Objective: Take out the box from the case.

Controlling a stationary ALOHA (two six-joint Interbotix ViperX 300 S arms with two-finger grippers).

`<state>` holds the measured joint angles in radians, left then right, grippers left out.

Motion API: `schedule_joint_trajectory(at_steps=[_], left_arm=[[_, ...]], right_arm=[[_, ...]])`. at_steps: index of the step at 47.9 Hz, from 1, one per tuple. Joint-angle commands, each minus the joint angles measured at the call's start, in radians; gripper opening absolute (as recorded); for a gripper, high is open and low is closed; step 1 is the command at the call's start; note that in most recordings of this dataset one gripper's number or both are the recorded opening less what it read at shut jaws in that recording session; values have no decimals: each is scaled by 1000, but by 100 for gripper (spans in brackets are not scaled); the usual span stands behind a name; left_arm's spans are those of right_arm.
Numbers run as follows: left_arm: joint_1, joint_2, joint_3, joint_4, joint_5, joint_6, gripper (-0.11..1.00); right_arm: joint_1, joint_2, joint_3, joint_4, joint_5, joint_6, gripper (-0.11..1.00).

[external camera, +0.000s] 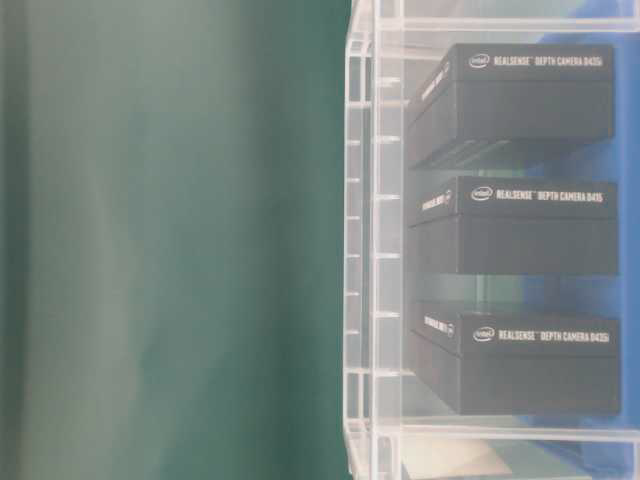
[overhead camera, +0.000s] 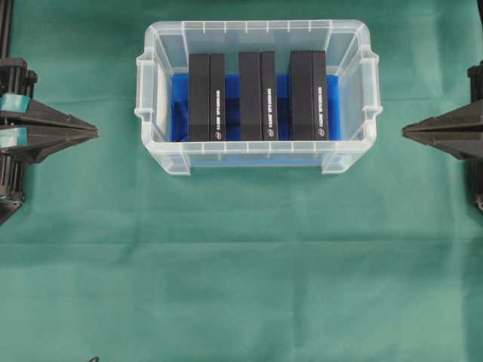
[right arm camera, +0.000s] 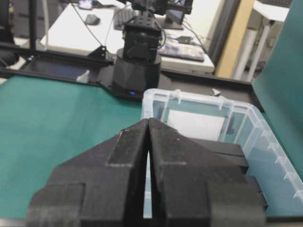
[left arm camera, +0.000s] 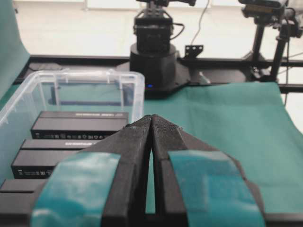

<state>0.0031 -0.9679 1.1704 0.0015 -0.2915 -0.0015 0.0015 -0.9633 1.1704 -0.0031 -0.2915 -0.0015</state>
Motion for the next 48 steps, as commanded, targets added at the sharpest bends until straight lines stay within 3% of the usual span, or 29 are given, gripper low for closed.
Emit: schedule_joint_trajectory(at_steps=[1,18,30,39,48], left_arm=[[-3,12,-37,40,38,6,2],[-3,-46,-86,43,117,-2,1],[-3,-52,-264,43,342,8,1],[-3,-32,-377,43,505,5,1],[-8,-14,-420,41,581,-11,1]], right_arm=[[-6,9,-12,5,0,2,2],[-5,-14,-173,2,295,2,2],[-3,-11,-387,2,540,2,2],[-5,9,-497,2,624,3,2],[-5,21,-509,5,675,14,2]])
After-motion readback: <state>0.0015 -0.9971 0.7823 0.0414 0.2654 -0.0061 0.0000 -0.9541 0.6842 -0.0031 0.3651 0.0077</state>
